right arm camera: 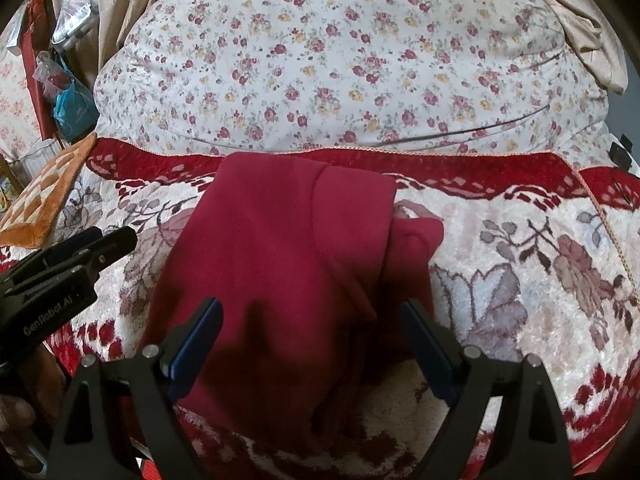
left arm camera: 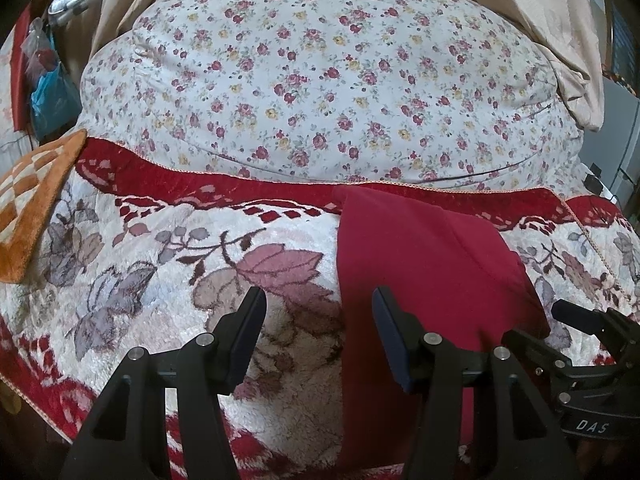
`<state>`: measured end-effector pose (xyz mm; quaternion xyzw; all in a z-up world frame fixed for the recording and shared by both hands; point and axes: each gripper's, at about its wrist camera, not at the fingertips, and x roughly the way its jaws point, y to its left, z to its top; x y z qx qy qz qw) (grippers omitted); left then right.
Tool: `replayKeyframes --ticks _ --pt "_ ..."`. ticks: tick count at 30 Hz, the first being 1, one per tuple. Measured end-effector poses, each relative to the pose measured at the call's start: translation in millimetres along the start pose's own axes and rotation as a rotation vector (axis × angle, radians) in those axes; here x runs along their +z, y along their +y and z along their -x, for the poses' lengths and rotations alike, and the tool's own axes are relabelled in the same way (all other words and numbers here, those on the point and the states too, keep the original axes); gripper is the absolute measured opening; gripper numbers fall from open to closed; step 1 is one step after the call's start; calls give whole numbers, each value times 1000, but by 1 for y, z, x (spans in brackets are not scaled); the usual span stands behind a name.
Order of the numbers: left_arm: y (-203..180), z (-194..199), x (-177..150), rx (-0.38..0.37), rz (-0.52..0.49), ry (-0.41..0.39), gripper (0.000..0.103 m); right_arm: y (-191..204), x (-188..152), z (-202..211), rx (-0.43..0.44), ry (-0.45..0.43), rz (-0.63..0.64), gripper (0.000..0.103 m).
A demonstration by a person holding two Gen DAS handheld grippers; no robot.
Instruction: Fold small clothes
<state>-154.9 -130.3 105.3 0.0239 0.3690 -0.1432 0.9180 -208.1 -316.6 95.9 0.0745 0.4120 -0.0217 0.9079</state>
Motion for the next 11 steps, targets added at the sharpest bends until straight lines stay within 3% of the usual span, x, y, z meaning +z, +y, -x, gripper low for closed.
replayKeyframes --ticks 7,11 --pt "7 2 0 -11 31 -22 33 1 -2 -2 4 4 -5 92" --pt "16 0 4 32 15 -37 34 -2 -2 -2 15 0 -12 92"
